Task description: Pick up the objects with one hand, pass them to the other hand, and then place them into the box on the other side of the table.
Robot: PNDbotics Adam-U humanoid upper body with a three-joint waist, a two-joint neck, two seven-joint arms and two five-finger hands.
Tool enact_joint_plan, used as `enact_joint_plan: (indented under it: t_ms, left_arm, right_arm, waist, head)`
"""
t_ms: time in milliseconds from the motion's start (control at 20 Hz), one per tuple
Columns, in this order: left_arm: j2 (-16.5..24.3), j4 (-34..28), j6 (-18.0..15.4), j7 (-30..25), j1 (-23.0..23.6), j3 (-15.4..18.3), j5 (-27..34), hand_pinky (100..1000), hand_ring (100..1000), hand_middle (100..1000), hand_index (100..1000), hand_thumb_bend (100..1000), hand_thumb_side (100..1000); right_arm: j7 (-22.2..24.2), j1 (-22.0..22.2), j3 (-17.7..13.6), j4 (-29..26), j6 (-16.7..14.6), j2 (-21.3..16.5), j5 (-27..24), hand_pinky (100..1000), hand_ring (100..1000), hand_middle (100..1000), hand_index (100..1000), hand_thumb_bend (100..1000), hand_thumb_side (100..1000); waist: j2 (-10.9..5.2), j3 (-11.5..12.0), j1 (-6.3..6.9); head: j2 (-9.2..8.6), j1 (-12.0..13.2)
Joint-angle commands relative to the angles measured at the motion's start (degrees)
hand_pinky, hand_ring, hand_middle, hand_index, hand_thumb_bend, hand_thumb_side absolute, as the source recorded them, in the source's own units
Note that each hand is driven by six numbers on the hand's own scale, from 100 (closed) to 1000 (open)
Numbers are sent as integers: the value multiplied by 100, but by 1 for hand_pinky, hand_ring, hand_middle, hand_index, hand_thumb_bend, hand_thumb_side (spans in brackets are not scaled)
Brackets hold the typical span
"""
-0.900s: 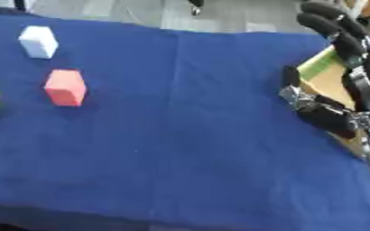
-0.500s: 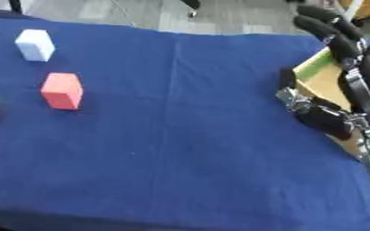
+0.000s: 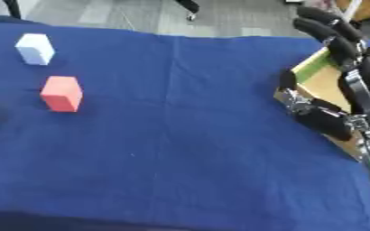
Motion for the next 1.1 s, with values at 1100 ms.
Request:
enact_joint_plan:
  t_ms: [1100]
  left_arm:
    - [1946,1876,321,-6440,-2798,-2547,-2643,800,777,805,916,662,345]
  right_arm:
    - [205,-33,169,80,-74,-30,-276,896,895,932,922,100,100]
  waist:
    - [-293,-271,90]
  head:
    - [87,313]
